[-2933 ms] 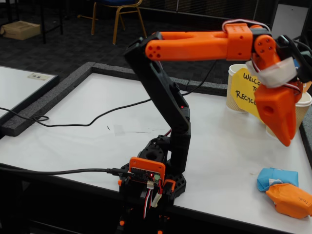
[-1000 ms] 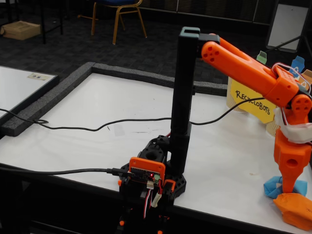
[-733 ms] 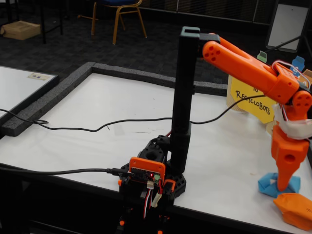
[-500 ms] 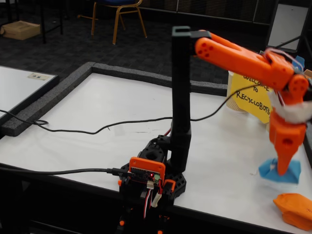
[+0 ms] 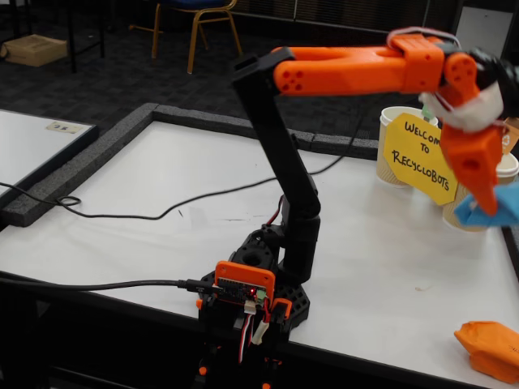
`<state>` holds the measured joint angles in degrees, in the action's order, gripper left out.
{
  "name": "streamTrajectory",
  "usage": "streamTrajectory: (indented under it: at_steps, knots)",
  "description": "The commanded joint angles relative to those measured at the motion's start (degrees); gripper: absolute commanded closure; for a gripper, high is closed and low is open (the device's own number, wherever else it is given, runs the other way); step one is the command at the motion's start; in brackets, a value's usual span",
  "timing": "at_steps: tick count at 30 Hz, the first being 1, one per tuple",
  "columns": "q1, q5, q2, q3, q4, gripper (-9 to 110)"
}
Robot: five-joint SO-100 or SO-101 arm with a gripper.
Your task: Sort rubbish by color.
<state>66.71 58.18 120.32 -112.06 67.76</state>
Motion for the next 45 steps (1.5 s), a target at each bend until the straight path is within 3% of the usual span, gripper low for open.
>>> streamTrajectory:
  at_steps: [1,29,45]
  knots:
    - [-1.49,-3.96,11.07,9.49,0.00,101]
    - [-2.99,-15.21,41.22,11.87,11.34,101]
    - [-10.11,-15.73,44.21,11.78,12.22,101]
